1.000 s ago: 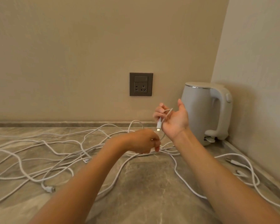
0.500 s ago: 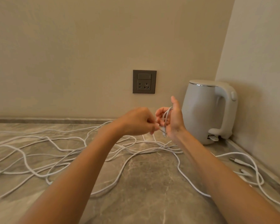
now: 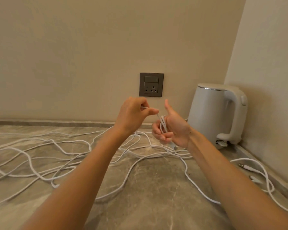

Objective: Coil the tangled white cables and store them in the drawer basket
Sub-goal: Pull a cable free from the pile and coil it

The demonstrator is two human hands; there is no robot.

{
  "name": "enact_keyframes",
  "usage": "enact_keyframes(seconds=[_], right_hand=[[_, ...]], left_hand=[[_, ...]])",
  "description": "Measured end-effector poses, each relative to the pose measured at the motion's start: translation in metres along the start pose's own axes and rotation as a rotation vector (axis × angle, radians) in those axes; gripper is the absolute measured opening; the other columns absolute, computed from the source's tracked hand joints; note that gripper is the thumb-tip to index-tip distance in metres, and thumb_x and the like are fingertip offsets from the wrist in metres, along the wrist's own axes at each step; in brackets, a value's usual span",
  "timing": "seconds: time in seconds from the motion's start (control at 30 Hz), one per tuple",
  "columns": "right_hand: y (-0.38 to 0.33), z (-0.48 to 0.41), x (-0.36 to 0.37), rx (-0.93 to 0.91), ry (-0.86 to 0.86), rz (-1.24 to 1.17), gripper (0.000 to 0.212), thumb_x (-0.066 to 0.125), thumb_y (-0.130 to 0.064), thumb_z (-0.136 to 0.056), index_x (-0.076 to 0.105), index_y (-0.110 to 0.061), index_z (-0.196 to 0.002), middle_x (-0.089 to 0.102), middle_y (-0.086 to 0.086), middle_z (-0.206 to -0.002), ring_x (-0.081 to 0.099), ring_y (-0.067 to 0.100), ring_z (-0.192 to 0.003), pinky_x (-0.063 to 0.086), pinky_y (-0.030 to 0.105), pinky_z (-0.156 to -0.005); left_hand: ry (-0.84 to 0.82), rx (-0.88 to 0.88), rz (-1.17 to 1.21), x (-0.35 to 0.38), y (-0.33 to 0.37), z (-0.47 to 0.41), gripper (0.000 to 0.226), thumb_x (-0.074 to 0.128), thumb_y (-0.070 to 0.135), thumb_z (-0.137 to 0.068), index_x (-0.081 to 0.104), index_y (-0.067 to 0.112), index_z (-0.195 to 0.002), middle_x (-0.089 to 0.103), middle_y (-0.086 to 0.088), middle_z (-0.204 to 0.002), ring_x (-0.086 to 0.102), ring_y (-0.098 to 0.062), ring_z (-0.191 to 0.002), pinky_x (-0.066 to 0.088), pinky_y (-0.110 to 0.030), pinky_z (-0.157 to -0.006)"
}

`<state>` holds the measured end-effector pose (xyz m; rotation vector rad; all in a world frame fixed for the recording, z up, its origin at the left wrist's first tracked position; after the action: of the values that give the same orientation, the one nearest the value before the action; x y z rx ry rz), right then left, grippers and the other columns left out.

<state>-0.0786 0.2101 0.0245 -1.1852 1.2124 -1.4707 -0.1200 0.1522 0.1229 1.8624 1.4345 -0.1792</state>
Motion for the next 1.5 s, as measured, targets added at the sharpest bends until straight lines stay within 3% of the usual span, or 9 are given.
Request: enact_keyframes(seconds=[0.1,0.2,0.37,0.47,0.63,0.9,1.2,1.33,1.5], right_hand=[[-0.007,0.004,0.024,-0.002,-0.242,-0.217,0.099,0.002,-0.076,-0.083,0.057,0.001,-0.051,0.054,0.012,-0.045,0.039,0.004,-0.026,0.034,0.012,-0.028],[-0.023,0.013,0.054,-0.065,-0.534,-0.507,0.1,0.011,-0.077,-0.08,0.061,0.01,-0.073,0.063,0.024,-0.065,0.046,0.012,-0.038,0.044,0.019,-0.041],[-0.048,0.011,0.052,-0.236,-0.593,-0.746,0.101,0.02,-0.077,-0.075,0.059,0.015,-0.084,0.061,0.03,-0.075,0.041,0.02,-0.049,0.042,0.025,-0.051],[-0.055,0.011,0.036,-0.305,-0.445,-0.837,0.092,0.03,-0.073,-0.078,0.059,0.014,-0.076,0.057,0.026,-0.065,0.048,0.023,-0.043,0.049,0.024,-0.048],[-0.059,0.026,-0.034,-0.524,0.221,-0.978,0.075,0.031,-0.055,-0.097,0.058,0.008,-0.065,0.048,0.012,-0.052,0.037,0.009,-0.031,0.04,0.016,-0.033],[-0.045,0.04,-0.072,-0.596,0.634,-0.639,0.059,0.032,-0.046,-0.098,0.054,-0.001,-0.067,0.051,0.01,-0.05,0.041,0.013,-0.04,0.038,0.019,-0.04],[-0.043,0.039,-0.079,-0.545,0.831,-0.139,0.062,0.024,-0.044,-0.101,0.049,-0.005,-0.06,0.049,0.002,-0.04,0.041,0.01,-0.036,0.038,0.022,-0.045],[-0.033,0.029,-0.074,-0.399,0.763,-0.009,0.076,0.014,-0.056,-0.098,0.052,-0.003,-0.058,0.051,0.006,-0.045,0.045,0.012,-0.041,0.041,0.02,-0.045],[-0.017,0.004,-0.038,-0.142,0.408,0.208,0.095,-0.006,-0.07,-0.086,0.052,0.0,-0.058,0.052,0.011,-0.051,0.046,0.015,-0.039,0.041,0.019,-0.042]], left_hand=[[0.02,0.017,-0.016,0.001,0.006,0.001,0.029,0.065,0.03,-0.082,0.057,0.007,-0.065,0.042,0.007,-0.049,0.04,-0.003,-0.045,0.029,-0.016,-0.048],[-0.075,-0.007,0.004,0.016,0.004,0.002,0.033,0.048,0.028,-0.094,0.052,0.011,-0.067,0.047,0.001,-0.057,0.042,-0.015,-0.057,0.03,-0.03,-0.058],[-0.265,-0.14,0.156,0.052,-0.021,0.014,0.032,0.035,0.013,-0.099,0.062,-0.003,-0.092,0.063,-0.009,-0.083,0.056,-0.022,-0.081,0.043,-0.031,-0.075],[-0.429,-0.149,0.189,0.079,-0.018,0.025,0.027,0.036,0.004,-0.097,0.062,-0.004,-0.095,0.066,-0.018,-0.09,0.059,-0.025,-0.078,0.048,-0.037,-0.08],[-0.731,-0.226,0.119,0.116,-0.01,0.056,0.031,0.033,0.008,-0.098,0.051,0.011,-0.074,0.053,-0.005,-0.062,0.053,-0.012,-0.052,0.047,-0.026,-0.059],[-0.784,-0.108,-0.042,0.1,0.013,0.047,0.027,0.043,0.017,-0.097,0.066,0.007,-0.086,0.046,0.004,-0.062,0.042,-0.004,-0.051,0.032,-0.008,-0.043],[-0.633,-0.045,-0.103,0.063,0.016,0.027,0.022,0.055,0.022,-0.091,0.07,0.012,-0.078,0.058,0.005,-0.064,0.047,-0.004,-0.057,0.036,-0.019,-0.055],[-0.516,-0.087,-0.072,0.036,0.009,0.015,0.026,0.059,0.024,-0.089,0.063,0.021,-0.063,0.042,0.012,-0.044,0.034,-0.001,-0.037,0.025,-0.011,-0.042],[-0.344,-0.085,-0.055,0.015,0.003,0.005,0.027,0.058,0.026,-0.09,0.065,0.016,-0.066,0.042,0.009,-0.044,0.032,-0.004,-0.034,0.025,-0.02,-0.044]])
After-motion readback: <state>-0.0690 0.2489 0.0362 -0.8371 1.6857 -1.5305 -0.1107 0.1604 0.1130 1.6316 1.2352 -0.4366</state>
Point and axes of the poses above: each hand's wrist, its own z-axis away from the middle knuckle, its own x-axis out of the palm, y = z × x, the point moved 10 cm from there along -z, towards the middle knuckle
